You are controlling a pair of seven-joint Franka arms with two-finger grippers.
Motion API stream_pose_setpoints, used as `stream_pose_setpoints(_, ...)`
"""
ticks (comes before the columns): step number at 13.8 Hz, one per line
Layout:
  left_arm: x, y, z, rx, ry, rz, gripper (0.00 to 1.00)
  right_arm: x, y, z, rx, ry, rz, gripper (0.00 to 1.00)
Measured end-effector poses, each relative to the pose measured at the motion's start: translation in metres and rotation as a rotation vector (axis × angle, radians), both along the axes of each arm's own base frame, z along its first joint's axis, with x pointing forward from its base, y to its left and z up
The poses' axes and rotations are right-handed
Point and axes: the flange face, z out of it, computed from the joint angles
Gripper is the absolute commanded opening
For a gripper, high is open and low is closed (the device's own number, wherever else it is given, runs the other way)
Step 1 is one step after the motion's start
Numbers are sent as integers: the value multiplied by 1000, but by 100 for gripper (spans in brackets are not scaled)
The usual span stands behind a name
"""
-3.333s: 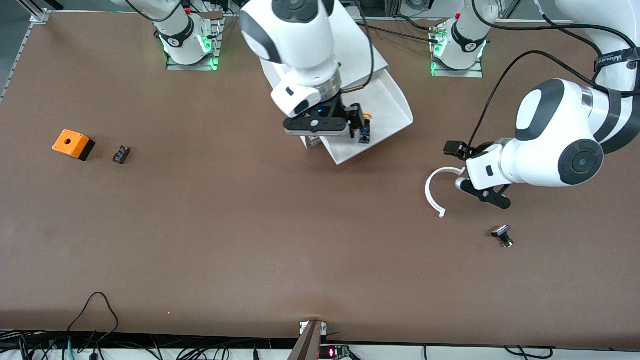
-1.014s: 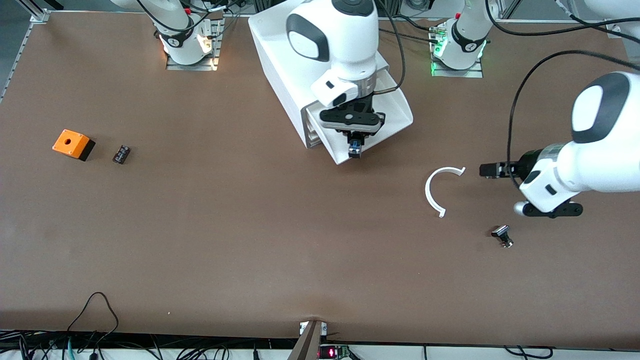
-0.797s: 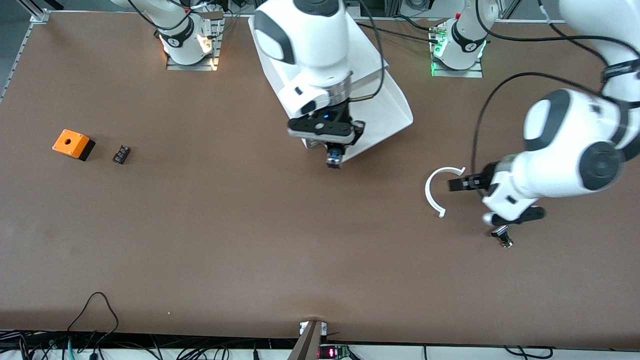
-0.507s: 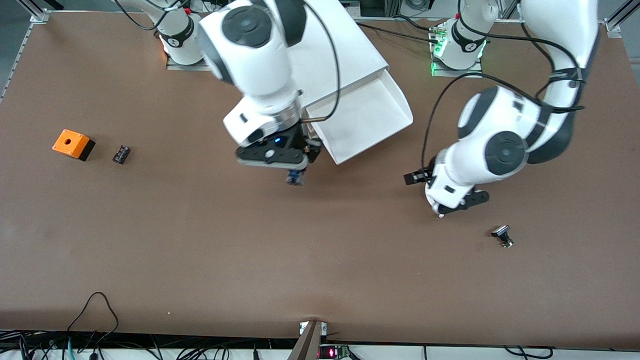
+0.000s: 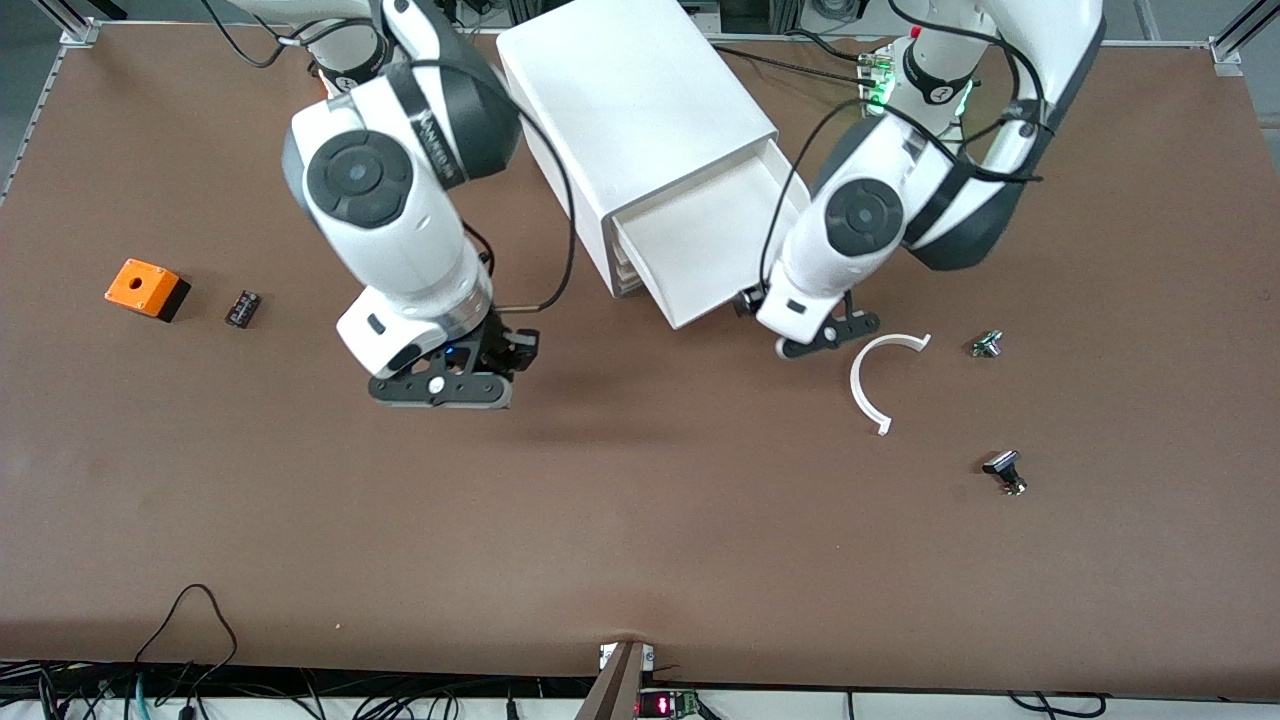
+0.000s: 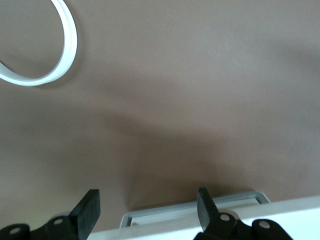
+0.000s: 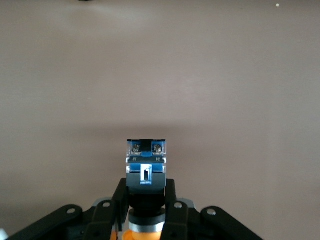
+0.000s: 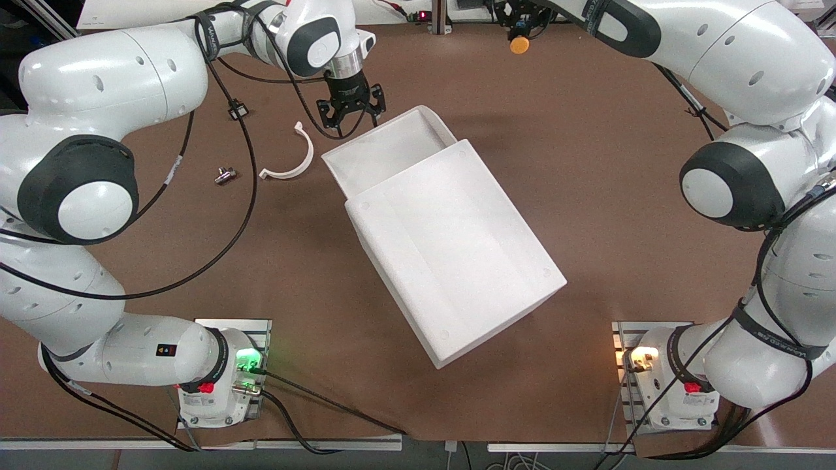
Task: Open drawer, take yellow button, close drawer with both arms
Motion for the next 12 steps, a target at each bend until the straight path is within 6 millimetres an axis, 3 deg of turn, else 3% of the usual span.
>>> stream_pose_setpoints(2, -23, -17, -3, 8, 15, -33, 85, 9, -21, -8, -19, 11, 2, 0)
stream_pose_setpoints(4, -33, -21, -14, 4, 46, -31, 85, 18, -43, -25, -47, 15, 12, 0)
stream_pose_setpoints(8, -54, -43, -12, -53, 102, -30, 86, 29, -103, -92, -86, -25, 66, 0)
stream_pose_setpoints(12, -76, -63, -14, -82, 151, -35, 88, 20, -175, -158, -126, -65, 126, 0)
